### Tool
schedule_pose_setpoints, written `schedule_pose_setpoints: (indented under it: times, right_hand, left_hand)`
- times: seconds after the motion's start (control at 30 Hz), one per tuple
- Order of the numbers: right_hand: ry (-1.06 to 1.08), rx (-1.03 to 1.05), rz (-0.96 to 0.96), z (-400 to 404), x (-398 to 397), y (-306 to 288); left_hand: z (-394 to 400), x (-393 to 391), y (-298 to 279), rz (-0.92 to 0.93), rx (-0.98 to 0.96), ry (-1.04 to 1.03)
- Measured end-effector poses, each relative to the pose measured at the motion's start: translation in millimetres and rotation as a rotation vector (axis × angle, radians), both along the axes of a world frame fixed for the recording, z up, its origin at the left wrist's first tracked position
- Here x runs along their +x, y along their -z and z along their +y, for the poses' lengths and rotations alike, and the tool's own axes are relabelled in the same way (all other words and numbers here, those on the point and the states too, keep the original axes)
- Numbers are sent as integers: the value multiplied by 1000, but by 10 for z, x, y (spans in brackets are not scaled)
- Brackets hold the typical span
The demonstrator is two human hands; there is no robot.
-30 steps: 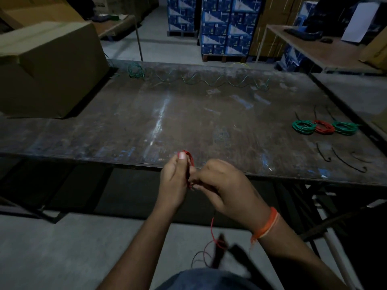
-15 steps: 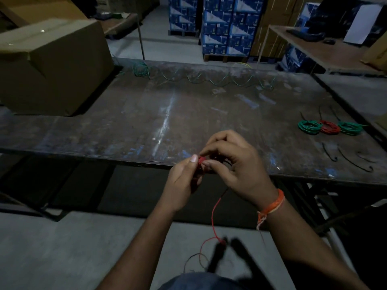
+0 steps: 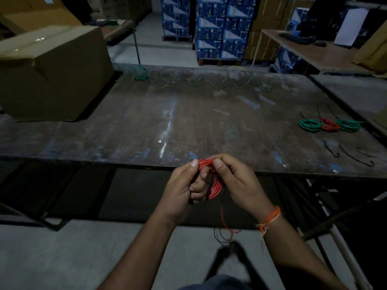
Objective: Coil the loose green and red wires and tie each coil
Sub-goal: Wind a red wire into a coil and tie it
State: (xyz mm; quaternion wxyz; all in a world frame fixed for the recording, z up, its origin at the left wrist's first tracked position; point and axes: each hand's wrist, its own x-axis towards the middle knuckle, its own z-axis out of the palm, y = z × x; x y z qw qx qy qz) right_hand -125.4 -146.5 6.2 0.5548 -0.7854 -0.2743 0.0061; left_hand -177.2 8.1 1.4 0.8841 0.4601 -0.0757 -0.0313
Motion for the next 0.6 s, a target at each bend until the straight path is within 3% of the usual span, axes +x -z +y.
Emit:
schedule_pose_setpoints:
  times: [0.3,0.47,0.6]
  right_hand:
    - [169,84,44,309,-166,29]
    - [280,-15,-131,303,-229,-23]
    - [290,-45,-140,315,-253,-30]
  left_hand:
    - [143,-59,-85,-14,-42,58]
    - [178,-48,-87,11,-114,103]
    - [169,-38,-78,60,-215,168]
